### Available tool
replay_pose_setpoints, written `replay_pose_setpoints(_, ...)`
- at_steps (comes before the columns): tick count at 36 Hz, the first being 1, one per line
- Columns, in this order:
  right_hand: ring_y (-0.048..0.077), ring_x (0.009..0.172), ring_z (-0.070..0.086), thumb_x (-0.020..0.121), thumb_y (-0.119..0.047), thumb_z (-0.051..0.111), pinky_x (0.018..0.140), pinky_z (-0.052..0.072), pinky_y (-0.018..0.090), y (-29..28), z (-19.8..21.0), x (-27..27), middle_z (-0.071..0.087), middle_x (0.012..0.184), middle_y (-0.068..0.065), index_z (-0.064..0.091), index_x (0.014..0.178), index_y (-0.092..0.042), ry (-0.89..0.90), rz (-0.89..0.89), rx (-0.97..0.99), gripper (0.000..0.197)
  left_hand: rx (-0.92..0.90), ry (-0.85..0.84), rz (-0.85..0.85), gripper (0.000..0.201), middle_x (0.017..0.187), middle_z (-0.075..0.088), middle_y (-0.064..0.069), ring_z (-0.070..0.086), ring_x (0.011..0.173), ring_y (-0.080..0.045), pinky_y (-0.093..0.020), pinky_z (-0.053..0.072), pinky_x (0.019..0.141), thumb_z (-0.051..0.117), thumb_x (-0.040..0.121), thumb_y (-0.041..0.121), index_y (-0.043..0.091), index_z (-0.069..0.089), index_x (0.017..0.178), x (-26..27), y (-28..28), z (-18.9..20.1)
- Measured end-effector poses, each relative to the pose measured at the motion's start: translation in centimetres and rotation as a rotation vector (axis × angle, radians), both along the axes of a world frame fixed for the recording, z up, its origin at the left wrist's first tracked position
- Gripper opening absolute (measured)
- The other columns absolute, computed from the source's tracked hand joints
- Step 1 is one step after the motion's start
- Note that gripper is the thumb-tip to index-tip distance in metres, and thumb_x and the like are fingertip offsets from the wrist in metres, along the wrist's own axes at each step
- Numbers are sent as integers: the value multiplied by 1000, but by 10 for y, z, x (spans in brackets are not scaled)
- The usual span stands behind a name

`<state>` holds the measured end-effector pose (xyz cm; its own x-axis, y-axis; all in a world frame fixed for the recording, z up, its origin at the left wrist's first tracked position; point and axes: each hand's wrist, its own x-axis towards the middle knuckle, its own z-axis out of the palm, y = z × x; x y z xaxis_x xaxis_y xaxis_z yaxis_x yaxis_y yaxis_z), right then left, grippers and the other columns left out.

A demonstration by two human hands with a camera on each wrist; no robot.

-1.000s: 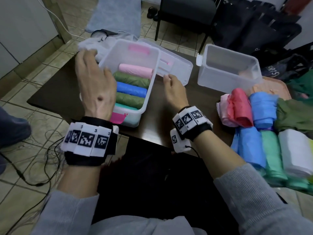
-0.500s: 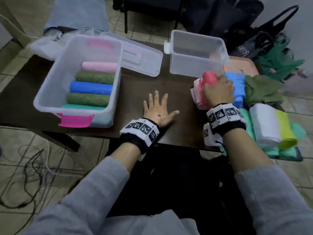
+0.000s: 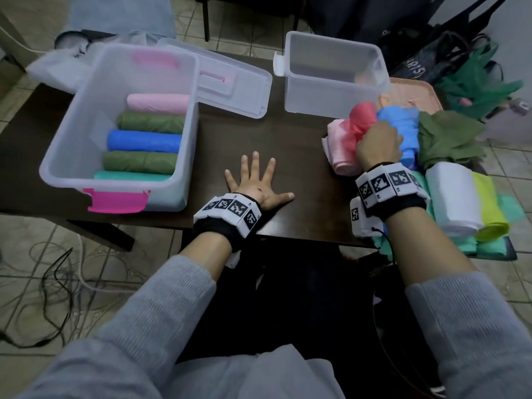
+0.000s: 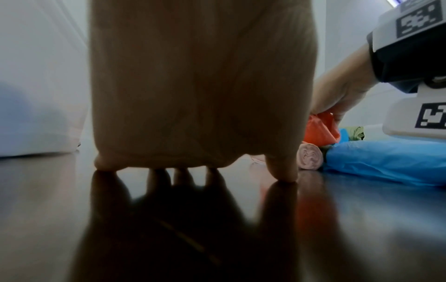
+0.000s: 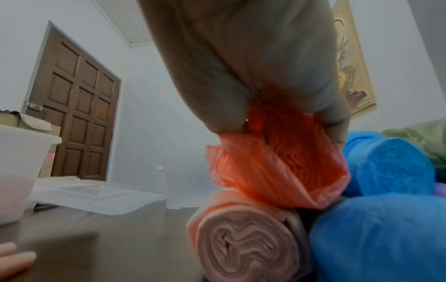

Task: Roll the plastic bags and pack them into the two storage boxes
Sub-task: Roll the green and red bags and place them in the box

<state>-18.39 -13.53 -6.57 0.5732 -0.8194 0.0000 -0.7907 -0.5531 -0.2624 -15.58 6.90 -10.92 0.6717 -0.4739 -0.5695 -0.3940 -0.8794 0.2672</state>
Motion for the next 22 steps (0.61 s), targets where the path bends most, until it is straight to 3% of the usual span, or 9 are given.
replay_pose_setpoints(7,37,128,36,97,-7,37,99,35,47,14,9,-2,42,136,21,41,130,2,-82,58,-12,35,-17,14,-6,93,150,-36,-3,-34,138,-26,-60,-15,108,38,84,72,32,-17,147,1,2,0)
replay_pose_setpoints(12,38,118,47,93,-8,41,91,39,43,39,13,1,51,126,23,48,119,4,-165,185,-14,30,-34,21,-17,94,150,-36,-2,-34,138,-25,-60,-14,108,41,84,70,32,-16,148,4,5,0)
replay_pose_setpoints(17,31,124,42,97,-13,42,95,36,39,69,6,4,47,130,16,47,125,0,-93,249,32,30,-48,9,-22,94,152,-34,-2,-32,139,-24,-59,-13,109,44,84,69,32,-14,148,5,5,-1)
replay_pose_setpoints(22,32,129,40,99,-13,39,99,37,40,88,-29,13,44,136,17,41,127,1,42,270,141,31,-91,36,-21,104,152,-33,-4,-32,139,-25,-59,-13,109,51,78,71,30,-12,149,8,8,-1)
